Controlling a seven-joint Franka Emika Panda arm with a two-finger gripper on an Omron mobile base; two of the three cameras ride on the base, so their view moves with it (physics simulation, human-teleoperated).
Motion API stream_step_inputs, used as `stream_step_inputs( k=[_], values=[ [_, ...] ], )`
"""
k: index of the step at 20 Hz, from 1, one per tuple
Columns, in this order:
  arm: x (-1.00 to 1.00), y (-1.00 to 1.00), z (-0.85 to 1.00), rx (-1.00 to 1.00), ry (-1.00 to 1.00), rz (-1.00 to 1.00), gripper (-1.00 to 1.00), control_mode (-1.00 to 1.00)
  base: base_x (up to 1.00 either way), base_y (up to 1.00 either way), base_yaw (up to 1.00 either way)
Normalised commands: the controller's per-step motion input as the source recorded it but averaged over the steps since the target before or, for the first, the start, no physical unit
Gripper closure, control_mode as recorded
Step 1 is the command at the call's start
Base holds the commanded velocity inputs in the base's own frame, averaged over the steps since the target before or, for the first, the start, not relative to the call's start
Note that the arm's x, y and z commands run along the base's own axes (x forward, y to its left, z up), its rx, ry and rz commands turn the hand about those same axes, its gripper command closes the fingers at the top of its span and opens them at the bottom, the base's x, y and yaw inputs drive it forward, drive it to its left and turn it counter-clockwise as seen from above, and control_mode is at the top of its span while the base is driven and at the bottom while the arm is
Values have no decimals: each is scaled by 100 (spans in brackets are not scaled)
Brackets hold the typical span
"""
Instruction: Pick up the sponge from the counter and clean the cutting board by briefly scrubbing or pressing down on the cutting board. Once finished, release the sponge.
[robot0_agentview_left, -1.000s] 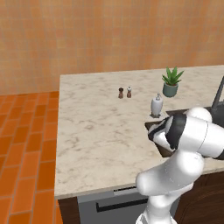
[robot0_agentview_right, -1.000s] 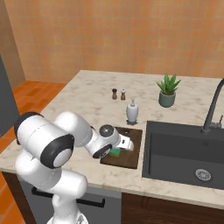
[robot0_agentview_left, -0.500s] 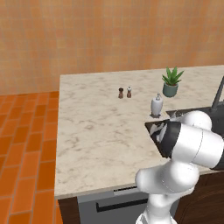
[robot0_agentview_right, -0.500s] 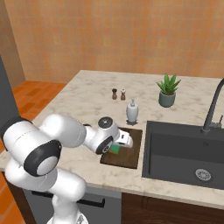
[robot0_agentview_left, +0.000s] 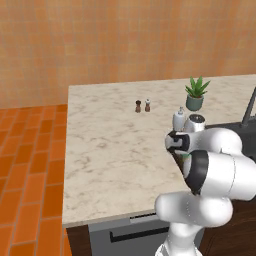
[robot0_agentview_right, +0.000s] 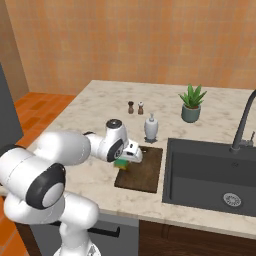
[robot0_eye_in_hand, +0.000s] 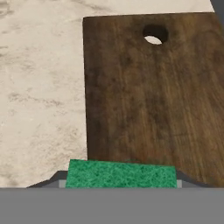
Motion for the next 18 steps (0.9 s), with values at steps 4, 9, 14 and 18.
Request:
stream_step_inputs(
  k=[4, 9, 14, 18],
  values=[
    [0, 67, 0, 3, 8, 3, 100, -100, 0, 0, 0],
    [0, 66, -2, 1, 3, 6, 100, -100, 0, 0, 0],
    [1, 54, -20, 0, 3, 5, 100, -100, 0, 0, 0],
    [5, 24, -39, 0, 6, 5, 100, -100, 0, 0, 0]
  ],
)
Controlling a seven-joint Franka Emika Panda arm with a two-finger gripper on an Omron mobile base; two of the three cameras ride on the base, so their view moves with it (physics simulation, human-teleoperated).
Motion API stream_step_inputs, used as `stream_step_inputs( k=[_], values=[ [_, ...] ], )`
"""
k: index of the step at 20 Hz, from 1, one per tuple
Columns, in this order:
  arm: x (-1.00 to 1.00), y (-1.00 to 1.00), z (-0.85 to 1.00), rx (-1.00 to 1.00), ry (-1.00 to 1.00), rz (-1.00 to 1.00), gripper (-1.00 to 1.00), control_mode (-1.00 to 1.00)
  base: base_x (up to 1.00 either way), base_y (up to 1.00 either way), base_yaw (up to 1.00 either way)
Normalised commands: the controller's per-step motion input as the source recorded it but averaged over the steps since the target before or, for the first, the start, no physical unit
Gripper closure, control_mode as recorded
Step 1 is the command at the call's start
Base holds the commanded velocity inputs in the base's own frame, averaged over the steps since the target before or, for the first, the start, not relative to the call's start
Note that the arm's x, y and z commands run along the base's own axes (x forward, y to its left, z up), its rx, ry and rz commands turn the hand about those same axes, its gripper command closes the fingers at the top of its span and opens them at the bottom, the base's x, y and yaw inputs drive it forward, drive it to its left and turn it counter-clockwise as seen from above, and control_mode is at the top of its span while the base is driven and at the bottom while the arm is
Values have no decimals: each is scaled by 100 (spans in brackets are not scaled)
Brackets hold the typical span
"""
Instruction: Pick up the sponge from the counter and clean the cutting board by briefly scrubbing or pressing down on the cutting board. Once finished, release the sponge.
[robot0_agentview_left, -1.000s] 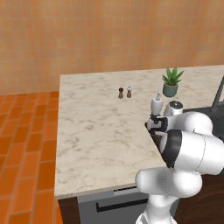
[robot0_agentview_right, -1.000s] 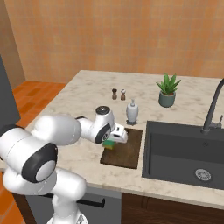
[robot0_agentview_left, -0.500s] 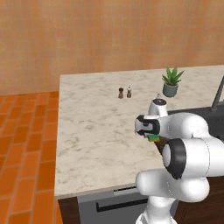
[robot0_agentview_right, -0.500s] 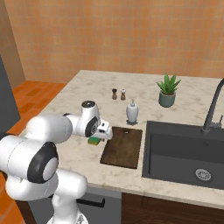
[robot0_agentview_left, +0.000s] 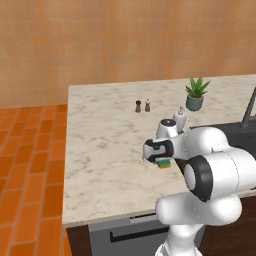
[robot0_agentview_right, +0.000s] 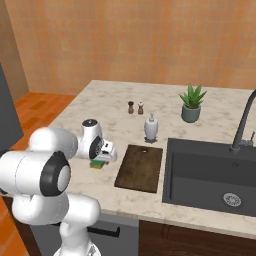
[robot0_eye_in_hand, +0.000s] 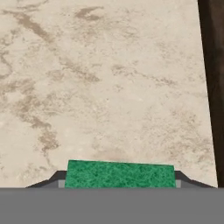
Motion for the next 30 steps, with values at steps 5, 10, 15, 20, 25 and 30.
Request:
stream_step_inputs(
  k=[5, 10, 15, 20, 25, 30],
  values=[
    [2, 18, -11, 0, 1, 3, -100, -100, 0, 0, 0],
    [0, 0, 0, 0, 0, 0, -100, -100, 0, 0, 0],
    [0, 0, 9, 0, 0, 0, -100, -100, 0, 0, 0],
    [-9, 0, 31, 0, -1, 0, -100, -100, 0, 0, 0],
    [-40, 0, 11, 0, -2, 0, -100, -100, 0, 0, 0],
    [-36, 6, 18, 0, -12, 0, -100, -100, 0, 0, 0]
  ],
)
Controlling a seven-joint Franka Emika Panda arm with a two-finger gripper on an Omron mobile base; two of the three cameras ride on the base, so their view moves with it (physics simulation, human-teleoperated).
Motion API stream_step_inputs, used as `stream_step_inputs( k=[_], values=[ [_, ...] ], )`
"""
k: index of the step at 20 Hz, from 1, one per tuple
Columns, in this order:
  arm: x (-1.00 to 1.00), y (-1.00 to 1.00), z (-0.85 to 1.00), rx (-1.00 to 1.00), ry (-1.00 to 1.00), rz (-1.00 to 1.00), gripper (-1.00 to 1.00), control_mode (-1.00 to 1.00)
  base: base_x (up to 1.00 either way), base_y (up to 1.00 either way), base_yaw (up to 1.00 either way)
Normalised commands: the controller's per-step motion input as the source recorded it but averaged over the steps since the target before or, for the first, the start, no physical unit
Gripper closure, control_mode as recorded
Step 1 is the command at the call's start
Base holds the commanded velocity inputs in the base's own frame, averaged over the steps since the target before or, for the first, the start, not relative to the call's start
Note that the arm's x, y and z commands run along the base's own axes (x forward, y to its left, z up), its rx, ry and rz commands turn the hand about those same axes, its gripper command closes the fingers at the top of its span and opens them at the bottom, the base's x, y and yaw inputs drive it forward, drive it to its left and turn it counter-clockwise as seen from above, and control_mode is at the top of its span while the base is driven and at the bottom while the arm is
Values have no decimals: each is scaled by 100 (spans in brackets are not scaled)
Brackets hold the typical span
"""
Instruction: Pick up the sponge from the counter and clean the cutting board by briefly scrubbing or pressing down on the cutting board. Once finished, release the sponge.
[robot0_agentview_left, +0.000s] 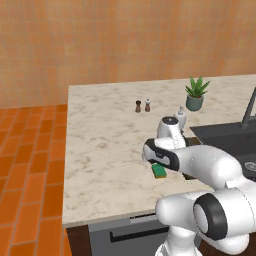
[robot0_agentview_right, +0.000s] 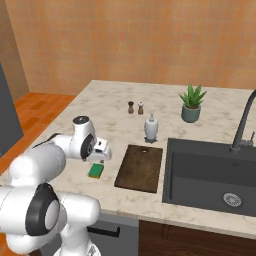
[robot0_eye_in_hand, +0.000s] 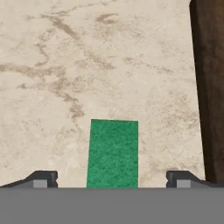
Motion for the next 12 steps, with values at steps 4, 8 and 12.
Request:
stream_step_inputs(
  k=[4, 8, 12],
  values=[
    [-13, 14, 32, -1, -16, 0, -100, -100, 0, 0, 0],
    [-10, 18, 28, -2, -17, 0, -100, -100, 0, 0, 0],
    [-6, 22, 28, -3, -12, 0, -100, -100, 0, 0, 0]
  ],
)
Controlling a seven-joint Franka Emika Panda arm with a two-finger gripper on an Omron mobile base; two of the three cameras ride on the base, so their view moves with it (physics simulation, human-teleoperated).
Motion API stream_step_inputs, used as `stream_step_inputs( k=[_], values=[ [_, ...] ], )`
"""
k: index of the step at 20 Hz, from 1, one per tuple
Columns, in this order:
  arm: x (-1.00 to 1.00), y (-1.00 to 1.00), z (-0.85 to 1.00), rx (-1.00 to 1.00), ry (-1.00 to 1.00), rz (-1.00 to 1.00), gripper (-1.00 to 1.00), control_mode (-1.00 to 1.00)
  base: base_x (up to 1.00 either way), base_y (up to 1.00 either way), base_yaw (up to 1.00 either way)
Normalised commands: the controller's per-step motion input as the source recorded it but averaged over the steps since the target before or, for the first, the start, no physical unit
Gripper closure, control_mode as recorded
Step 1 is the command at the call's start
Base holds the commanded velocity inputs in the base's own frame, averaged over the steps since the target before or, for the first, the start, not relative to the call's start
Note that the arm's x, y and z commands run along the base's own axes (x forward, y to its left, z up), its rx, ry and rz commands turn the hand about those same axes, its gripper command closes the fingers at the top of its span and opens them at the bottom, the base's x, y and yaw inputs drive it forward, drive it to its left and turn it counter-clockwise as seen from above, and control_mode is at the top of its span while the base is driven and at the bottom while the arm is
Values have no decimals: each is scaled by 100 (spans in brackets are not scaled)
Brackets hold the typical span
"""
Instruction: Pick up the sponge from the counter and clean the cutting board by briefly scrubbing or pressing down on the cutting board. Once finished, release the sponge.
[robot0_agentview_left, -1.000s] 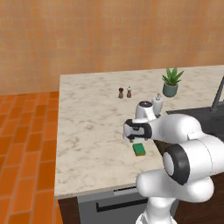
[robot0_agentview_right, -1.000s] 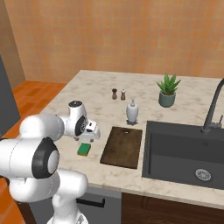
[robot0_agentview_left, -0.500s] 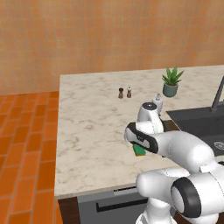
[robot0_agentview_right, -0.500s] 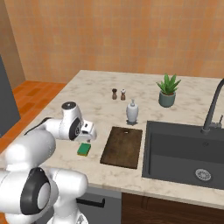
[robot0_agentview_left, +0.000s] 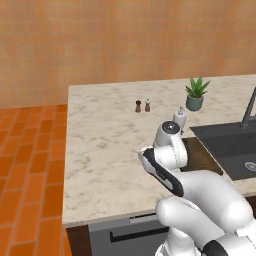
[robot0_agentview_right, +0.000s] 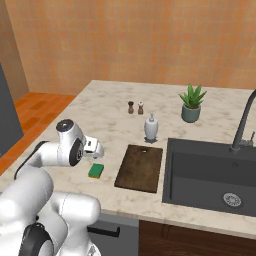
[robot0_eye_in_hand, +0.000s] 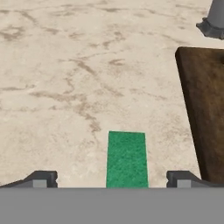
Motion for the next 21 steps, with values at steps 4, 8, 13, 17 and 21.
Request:
stream_step_inputs(
  k=[4, 8, 13, 17, 21],
  values=[
    [0, 25, 29, -3, -9, 1, -100, -100, 0, 0, 0],
    [-1, 25, 30, -4, -8, 1, -100, -100, 0, 0, 0],
    [-4, 26, 32, -5, -8, 1, -100, -100, 0, 0, 0],
    [-19, 35, 39, -10, -14, 2, -100, -100, 0, 0, 0],
    [-30, 41, 52, -14, -20, 0, -100, -100, 0, 0, 0]
  ],
)
